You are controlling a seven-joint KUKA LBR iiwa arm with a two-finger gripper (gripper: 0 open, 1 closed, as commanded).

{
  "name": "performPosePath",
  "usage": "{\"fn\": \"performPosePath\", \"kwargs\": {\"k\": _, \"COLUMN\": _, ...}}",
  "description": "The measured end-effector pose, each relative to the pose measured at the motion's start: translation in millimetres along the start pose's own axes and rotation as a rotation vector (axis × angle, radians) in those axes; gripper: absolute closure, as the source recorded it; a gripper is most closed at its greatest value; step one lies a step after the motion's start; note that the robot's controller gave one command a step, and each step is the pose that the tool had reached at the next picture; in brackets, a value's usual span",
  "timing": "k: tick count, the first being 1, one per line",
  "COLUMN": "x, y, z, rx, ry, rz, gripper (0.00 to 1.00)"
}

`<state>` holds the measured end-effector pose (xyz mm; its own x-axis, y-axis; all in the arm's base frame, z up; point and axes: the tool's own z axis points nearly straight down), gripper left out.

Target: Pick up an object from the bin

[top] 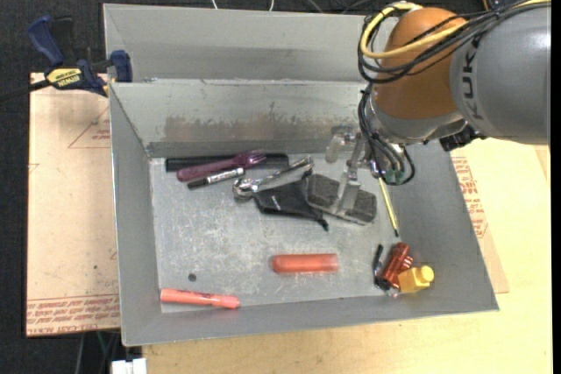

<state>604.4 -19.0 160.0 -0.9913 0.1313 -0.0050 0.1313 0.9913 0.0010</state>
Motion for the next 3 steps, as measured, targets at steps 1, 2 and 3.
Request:
{"fn": "performPosePath", "kwargs": {"k": 1, "x": -12.9, "y": 1.9, "z": 36.2, "rx": 0.001, "ry": 0.006, "rz": 0.508, "gripper": 0.00}}
{"fn": "performPosePath", "kwargs": {"k": 2, "x": -10.8, "y": -18.7, "z": 89.5, "rx": -0.002, "ry": -0.003, "rz": 0.205, "gripper": 0.00}}
{"fn": "performPosePath", "kwargs": {"k": 3, "x": -0.8, "y": -8.0, "z": 90.4, "rx": -0.002, "ry": -0.002, "rz": 0.583, "gripper": 1.00}}
